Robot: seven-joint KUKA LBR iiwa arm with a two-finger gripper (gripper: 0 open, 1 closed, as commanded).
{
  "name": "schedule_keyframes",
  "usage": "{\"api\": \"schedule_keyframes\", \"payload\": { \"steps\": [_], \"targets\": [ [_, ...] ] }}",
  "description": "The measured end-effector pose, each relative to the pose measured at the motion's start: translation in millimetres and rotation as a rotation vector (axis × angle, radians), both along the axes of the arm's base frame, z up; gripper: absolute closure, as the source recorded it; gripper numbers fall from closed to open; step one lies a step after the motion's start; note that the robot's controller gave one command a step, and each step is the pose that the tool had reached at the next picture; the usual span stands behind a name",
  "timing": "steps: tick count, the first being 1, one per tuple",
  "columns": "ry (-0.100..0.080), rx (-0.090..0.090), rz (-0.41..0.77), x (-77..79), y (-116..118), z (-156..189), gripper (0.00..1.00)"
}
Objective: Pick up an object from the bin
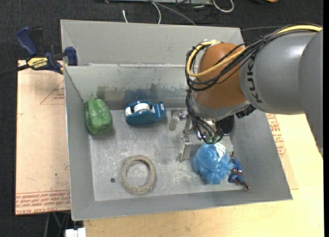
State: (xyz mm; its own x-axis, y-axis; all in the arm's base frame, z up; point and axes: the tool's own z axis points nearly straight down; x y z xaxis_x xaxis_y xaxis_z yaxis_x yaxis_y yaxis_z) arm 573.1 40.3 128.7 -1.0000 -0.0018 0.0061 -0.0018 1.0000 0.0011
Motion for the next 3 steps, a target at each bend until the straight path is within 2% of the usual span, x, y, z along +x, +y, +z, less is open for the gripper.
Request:
{"api": "schedule_keyframes", "payload": {
  "steps": [1, 2, 3],
  "targets": [
    [-0.007, 0.000, -0.002, 1.9, -0.3, 3.3, 0.00],
    [-0.004, 0.006, 0.514, -36.4, 69.0, -60.2, 0.00],
    [-0.009, 0.002, 0.396, -54.5, 150.1, 6.1, 0.00]
  ]
}}
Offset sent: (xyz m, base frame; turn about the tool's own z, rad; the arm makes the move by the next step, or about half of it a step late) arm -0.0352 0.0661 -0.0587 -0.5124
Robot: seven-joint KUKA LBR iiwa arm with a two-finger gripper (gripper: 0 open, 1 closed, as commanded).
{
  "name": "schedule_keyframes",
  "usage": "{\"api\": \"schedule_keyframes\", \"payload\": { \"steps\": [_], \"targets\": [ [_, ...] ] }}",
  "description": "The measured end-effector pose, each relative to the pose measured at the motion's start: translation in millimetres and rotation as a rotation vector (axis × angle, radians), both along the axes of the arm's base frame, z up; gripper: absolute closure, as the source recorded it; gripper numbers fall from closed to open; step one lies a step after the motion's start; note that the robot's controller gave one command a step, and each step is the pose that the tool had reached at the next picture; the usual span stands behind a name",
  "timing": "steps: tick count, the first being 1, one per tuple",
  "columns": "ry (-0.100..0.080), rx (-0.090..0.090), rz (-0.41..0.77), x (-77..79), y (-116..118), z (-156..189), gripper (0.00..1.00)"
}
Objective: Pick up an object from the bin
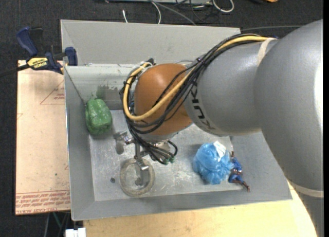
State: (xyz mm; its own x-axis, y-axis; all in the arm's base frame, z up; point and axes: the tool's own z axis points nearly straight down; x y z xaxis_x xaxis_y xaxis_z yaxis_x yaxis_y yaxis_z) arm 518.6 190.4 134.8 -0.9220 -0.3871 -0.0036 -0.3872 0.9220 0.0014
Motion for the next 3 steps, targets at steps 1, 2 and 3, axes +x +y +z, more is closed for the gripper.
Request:
{"api": "schedule_keyframes", "payload": {
  "steps": [1, 2, 3],
  "targets": [
    [0.009, -0.002, 0.381, -8.8, -16.7, -35.4, 0.00],
    [-0.002, 0.001, 0.449, 21.7, -19.6, -64.0, 0.00],
    [0.001, 0.001, 0.577, -16.8, -44.6, -64.4, 1.00]
  ]
}}
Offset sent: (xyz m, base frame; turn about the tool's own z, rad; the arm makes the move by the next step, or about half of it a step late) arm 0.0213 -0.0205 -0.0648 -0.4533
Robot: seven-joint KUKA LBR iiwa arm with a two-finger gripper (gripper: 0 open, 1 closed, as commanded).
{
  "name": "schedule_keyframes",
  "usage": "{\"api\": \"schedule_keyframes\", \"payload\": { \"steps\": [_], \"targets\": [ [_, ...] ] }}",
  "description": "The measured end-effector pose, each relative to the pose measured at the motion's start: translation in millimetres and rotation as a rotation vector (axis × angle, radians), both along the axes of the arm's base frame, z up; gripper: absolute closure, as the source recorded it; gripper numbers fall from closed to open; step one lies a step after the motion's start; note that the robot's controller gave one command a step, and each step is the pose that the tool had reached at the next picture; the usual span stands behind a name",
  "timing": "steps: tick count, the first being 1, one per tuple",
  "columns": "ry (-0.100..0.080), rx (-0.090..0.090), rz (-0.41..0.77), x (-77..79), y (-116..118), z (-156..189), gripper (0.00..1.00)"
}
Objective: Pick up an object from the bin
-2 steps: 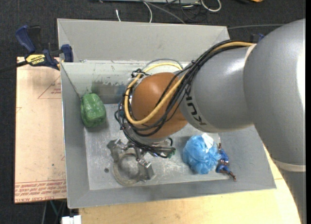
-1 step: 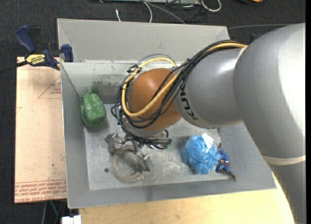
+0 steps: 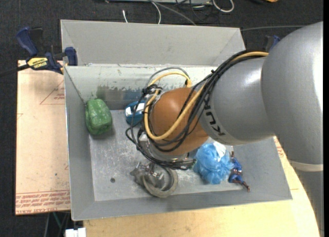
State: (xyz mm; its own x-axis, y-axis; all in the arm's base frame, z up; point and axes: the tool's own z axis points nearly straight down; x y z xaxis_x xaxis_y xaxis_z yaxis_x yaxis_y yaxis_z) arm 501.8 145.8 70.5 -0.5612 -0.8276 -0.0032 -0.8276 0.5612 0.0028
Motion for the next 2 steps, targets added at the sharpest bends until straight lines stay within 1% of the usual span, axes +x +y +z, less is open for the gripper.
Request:
{"api": "schedule_keyframes", "payload": {
  "steps": [2],
  "targets": [
    [0.001, 0.000, -0.001, -0.4, 0.2, 5.6, 1.00]
  ]
}}
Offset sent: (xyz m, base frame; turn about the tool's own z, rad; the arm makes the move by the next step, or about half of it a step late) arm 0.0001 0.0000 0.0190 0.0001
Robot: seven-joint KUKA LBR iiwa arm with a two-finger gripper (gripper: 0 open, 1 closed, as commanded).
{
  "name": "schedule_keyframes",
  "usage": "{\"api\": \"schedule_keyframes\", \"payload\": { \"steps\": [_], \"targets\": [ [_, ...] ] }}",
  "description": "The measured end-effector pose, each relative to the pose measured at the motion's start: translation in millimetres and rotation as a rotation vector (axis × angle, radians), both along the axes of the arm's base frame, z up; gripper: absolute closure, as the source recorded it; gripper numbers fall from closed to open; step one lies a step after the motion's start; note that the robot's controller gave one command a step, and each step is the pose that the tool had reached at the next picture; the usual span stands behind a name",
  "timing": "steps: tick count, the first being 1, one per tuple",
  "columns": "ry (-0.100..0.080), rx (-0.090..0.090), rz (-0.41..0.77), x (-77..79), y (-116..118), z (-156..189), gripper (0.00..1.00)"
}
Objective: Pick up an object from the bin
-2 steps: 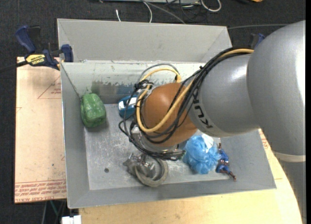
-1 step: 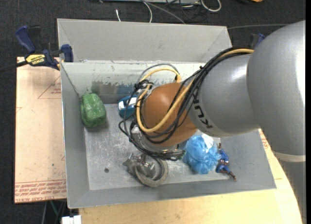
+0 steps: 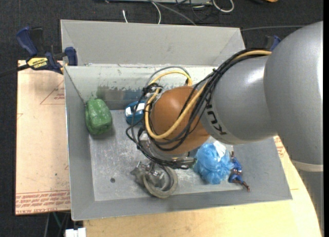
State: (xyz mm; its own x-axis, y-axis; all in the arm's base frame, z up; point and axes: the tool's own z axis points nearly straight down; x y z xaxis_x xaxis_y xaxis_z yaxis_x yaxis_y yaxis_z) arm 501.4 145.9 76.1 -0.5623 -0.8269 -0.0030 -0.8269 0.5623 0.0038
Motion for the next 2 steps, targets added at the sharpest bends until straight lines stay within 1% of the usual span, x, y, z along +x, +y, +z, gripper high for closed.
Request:
{"api": "schedule_keyframes", "payload": {
  "steps": [1, 2],
  "targets": [
    [-0.001, 0.001, -0.001, 0.2, 0.3, 12.8, 1.00],
    [0.002, 0.001, -0.003, -0.6, 0.6, 38.1, 1.00]
  ]
}}
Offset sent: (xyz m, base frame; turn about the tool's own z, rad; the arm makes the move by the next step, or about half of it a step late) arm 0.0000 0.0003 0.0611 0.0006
